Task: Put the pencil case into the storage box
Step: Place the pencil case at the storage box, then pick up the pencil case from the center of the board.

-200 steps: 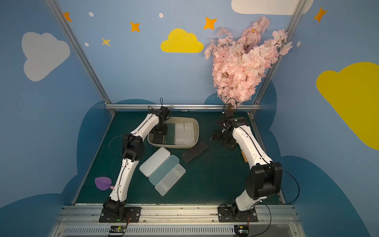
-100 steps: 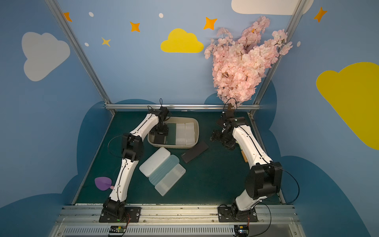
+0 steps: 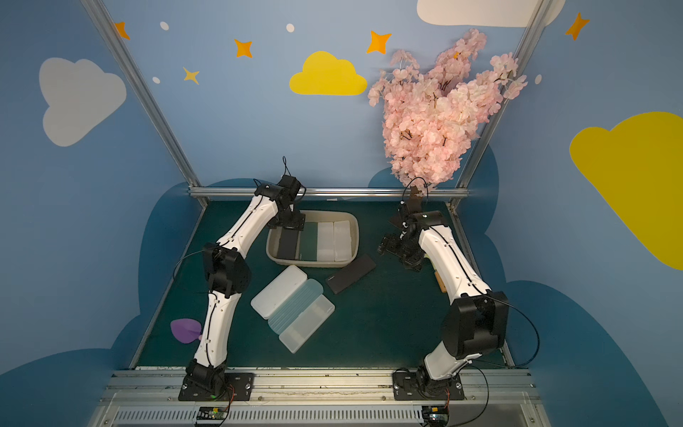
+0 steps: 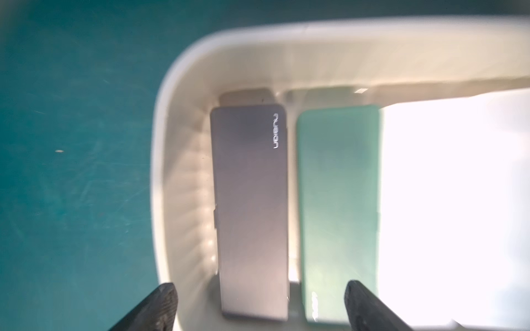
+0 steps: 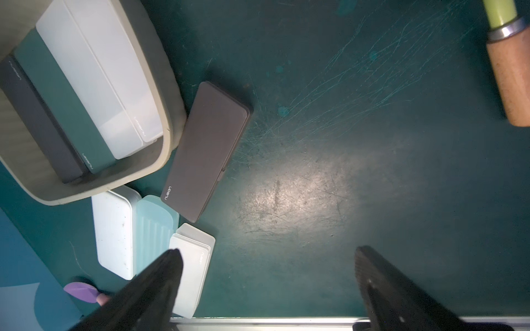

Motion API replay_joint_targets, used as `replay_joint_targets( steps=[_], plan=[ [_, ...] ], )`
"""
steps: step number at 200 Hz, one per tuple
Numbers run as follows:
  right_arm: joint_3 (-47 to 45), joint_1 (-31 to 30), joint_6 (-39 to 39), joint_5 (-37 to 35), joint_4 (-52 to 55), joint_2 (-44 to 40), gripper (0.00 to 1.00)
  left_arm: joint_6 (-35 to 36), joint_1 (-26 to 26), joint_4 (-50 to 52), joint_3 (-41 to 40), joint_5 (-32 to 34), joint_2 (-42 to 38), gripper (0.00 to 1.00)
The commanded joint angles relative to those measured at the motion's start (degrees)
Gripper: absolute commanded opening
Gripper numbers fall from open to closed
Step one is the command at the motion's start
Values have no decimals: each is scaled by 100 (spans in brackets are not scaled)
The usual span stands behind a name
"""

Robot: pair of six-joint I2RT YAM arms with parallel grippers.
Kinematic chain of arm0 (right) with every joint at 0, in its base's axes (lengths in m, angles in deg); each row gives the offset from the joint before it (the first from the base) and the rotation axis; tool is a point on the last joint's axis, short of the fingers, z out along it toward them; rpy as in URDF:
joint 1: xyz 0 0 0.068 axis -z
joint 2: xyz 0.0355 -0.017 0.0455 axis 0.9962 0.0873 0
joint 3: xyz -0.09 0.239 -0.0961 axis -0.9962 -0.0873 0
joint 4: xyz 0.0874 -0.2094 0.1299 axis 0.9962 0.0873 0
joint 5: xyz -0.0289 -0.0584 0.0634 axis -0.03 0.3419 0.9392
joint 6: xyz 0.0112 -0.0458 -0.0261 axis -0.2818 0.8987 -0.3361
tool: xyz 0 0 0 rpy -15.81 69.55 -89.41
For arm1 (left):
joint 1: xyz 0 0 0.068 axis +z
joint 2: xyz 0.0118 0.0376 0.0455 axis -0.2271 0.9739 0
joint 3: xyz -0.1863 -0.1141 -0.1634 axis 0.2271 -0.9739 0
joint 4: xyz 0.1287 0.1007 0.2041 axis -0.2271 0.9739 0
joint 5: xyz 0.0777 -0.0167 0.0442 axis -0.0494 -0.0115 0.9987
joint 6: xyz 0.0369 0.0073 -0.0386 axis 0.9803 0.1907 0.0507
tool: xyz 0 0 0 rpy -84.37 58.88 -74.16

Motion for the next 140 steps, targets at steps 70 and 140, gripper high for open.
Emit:
replay_joint_targets(
  steps=[70,140],
  plan=[
    [-838,-606,-1784,909,-764,210,98,-768,18,-874,-2830,-152,-2645,94],
    [-518,-1929,-2985,560,-1256,1208,98,-770,767,-1087,-4976,-301,-4421,94]
  ],
)
